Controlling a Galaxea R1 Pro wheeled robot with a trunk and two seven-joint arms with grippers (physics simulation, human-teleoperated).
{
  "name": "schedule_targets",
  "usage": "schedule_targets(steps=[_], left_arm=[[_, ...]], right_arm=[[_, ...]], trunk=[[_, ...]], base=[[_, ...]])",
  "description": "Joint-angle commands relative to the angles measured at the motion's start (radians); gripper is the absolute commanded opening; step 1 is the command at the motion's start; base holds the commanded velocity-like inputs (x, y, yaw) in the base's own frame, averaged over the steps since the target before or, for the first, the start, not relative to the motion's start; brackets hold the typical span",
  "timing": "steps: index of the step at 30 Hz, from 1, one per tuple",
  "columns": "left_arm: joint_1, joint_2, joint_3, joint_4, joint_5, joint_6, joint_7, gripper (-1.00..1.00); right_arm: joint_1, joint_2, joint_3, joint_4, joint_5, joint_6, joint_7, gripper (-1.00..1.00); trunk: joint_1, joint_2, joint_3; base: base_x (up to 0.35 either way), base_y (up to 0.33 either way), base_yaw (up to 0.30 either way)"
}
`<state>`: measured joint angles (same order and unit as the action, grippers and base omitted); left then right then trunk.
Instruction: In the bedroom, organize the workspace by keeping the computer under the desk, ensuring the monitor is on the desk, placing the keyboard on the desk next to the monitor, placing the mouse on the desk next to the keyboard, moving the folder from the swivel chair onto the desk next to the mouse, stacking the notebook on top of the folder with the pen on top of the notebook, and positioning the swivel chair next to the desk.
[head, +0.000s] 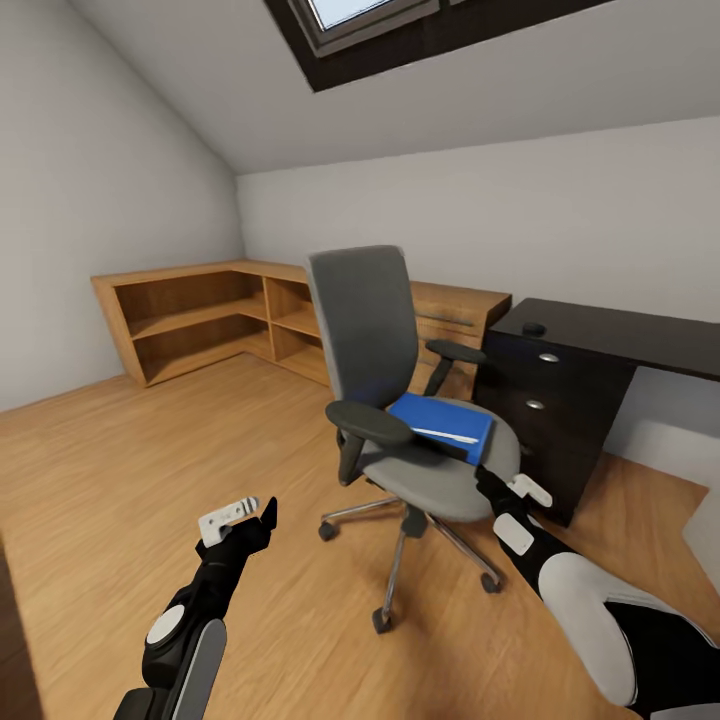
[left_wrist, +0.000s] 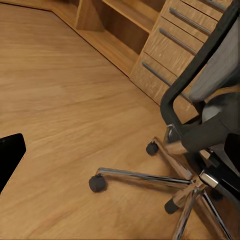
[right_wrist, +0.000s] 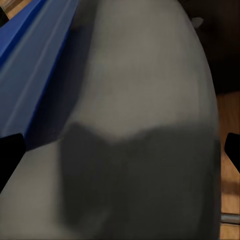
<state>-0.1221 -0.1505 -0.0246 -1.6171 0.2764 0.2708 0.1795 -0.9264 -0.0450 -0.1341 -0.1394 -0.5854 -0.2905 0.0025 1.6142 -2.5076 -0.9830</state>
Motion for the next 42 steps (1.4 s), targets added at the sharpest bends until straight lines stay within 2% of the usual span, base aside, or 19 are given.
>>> schedule_targets(steps=[1, 9, 19, 35, 42], left_arm=[[-0.001, 0.000, -0.001, -0.001, 0.011, 0.004, 0.007, 1.00], [-0.001, 0.000, -0.003, -0.001, 0.011, 0.005, 0.008, 1.00], [-0.001, 0.000, -0.003, -0.001, 0.011, 0.005, 0.007, 1.00], [-0.001, 0.000, -0.003, -0.001, 0.011, 0.004, 0.008, 1.00], [-0.001, 0.000, -0.004, -0.001, 0.011, 0.004, 0.008, 1.00]], right_arm=[[0.000, 0.000, 0.002, 0.009, -0.005, -0.003, 0.001, 1.00], [0.000, 0.001, 0.002, 0.008, -0.005, -0.003, 0.001, 1.00], [0.000, 0.000, 0.002, 0.008, -0.005, -0.003, 0.002, 1.00], [0.000, 0.000, 0.002, 0.008, -0.005, -0.004, 0.002, 1.00], [0.000, -0.002, 0.001, 0.008, -0.006, -0.002, 0.003, 1.00]], trunk=[[0.001, 0.000, -0.001], [0.001, 0.000, -0.001], [0.001, 0.000, -0.001], [0.001, 0.000, 0.005], [0.001, 0.000, 0.005]], base=[[0.263, 0.000, 0.033], [0.155, -0.040, 0.103], [0.008, -0.005, 0.030], [0.000, 0.000, 0.250], [0.095, 0.000, 0.039]])
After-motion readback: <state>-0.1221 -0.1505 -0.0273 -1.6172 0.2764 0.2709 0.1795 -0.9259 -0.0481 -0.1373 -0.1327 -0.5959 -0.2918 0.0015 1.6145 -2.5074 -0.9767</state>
